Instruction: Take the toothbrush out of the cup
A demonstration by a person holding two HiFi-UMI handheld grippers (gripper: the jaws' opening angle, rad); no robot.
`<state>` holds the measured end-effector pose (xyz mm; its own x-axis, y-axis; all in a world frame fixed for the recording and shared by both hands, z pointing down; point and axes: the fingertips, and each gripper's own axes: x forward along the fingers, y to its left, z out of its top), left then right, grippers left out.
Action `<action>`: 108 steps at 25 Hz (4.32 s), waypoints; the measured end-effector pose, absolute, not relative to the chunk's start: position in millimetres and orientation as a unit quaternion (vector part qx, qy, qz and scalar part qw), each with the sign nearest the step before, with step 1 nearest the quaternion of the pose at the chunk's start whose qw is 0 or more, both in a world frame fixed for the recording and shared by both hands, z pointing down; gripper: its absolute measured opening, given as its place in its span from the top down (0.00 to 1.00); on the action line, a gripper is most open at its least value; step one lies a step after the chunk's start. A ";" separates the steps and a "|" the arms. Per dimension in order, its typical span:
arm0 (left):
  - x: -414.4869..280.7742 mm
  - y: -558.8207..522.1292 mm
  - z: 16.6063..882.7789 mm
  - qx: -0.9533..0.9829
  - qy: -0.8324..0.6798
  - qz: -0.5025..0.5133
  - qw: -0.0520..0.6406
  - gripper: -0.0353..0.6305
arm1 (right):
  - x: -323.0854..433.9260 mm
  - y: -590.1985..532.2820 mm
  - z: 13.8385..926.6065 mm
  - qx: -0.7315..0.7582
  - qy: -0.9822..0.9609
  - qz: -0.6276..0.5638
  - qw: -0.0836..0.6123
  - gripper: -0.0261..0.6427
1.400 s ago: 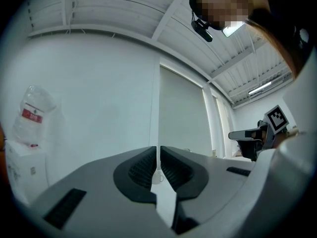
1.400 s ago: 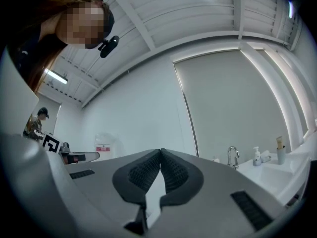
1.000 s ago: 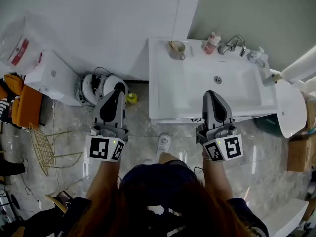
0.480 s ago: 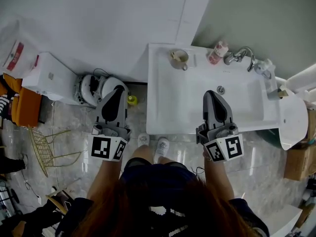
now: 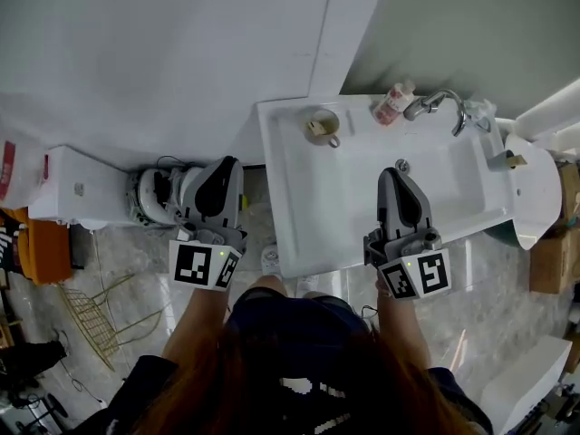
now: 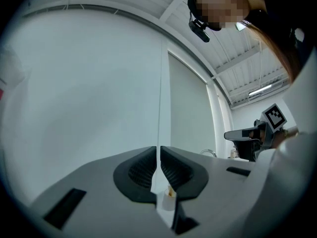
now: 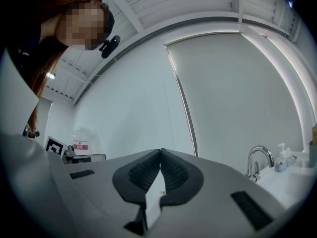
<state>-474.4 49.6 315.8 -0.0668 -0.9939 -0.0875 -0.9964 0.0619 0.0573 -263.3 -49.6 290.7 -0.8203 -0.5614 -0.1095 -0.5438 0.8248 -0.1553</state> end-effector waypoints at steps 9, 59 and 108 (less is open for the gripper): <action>-509.6 7.8 333.7 -0.710 0.702 0.054 -0.004 0.89 | -292.8 -73.8 309.7 -0.327 0.943 -0.039 0.043 0.94; -522.6 -37.7 388.1 -0.603 0.795 0.027 -0.053 0.89 | -436.6 -182.1 468.5 -0.115 0.986 0.011 -0.120 0.85; -497.1 -18.7 306.3 -0.730 0.680 0.063 0.031 0.89 | -238.4 -107.7 295.5 -0.376 0.927 -0.004 0.002 0.90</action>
